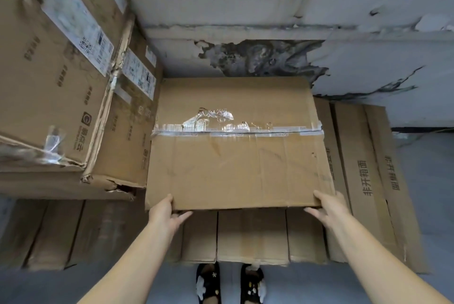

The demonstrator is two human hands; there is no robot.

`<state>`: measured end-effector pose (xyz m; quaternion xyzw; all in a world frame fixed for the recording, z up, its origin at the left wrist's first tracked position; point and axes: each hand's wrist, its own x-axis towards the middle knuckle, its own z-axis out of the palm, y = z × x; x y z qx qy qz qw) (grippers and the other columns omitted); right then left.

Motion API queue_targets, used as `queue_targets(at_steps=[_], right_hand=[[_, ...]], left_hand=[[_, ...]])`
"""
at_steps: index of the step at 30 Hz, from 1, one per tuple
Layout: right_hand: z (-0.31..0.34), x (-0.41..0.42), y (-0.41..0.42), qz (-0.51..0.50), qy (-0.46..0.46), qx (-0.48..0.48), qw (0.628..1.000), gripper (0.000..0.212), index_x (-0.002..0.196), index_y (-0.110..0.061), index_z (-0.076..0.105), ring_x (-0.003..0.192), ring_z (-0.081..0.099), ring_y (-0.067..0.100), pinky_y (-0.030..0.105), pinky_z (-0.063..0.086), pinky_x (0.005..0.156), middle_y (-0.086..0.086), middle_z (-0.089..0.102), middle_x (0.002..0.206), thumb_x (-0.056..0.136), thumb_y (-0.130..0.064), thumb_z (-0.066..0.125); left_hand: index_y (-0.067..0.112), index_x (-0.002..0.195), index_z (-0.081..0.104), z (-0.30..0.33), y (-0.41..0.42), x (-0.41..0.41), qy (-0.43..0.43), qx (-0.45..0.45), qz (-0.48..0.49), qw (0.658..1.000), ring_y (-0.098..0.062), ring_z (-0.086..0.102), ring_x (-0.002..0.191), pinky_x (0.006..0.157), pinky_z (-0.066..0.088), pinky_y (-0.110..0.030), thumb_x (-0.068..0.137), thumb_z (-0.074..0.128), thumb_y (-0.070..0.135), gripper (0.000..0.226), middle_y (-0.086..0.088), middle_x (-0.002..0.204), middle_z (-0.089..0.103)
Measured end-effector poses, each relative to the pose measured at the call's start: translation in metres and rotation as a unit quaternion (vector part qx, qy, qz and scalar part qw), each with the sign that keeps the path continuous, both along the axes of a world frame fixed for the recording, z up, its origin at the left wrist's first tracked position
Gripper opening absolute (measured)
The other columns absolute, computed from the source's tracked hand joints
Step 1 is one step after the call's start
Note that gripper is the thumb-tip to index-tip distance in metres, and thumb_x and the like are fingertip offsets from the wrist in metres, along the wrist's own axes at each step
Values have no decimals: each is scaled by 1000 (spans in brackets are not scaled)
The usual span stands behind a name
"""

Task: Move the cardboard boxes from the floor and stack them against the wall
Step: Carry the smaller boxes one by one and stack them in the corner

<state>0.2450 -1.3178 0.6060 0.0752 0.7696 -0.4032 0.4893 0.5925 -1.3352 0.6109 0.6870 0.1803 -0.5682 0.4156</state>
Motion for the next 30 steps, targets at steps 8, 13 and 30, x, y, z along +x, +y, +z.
queue_targets(at_steps=[8, 13, 30], right_hand=[[-1, 0, -46, 23, 4, -38, 999, 57, 144, -14, 31, 128, 43, 38, 52, 50, 87, 16, 38, 145, 93, 5, 49], [0, -4, -35, 45, -15, -51, 998, 62, 146, -18, 27, 130, 41, 38, 55, 46, 97, 15, 35, 146, 93, 4, 51], [203, 50, 111, 452, 131, -265, 842, 60, 142, -37, 26, 122, 47, 0, 18, 42, 99, -11, 44, 137, 92, -24, 56]], left_hand=[[11, 142, 31, 0, -56, -3, -28, -44, -18, 998, -40, 34, 135, 99, 38, -63, 100, 44, 14, 45, -14, 147, 36], [7, 140, 34, 0, -44, -10, -57, -42, -42, 997, -38, 41, 130, 97, 44, -58, 99, 45, 16, 43, -15, 145, 39], [22, 116, 54, 206, 104, -6, -218, -324, -413, 823, -18, 63, 105, 83, 56, -28, 97, 46, 12, 23, -4, 109, 65]])
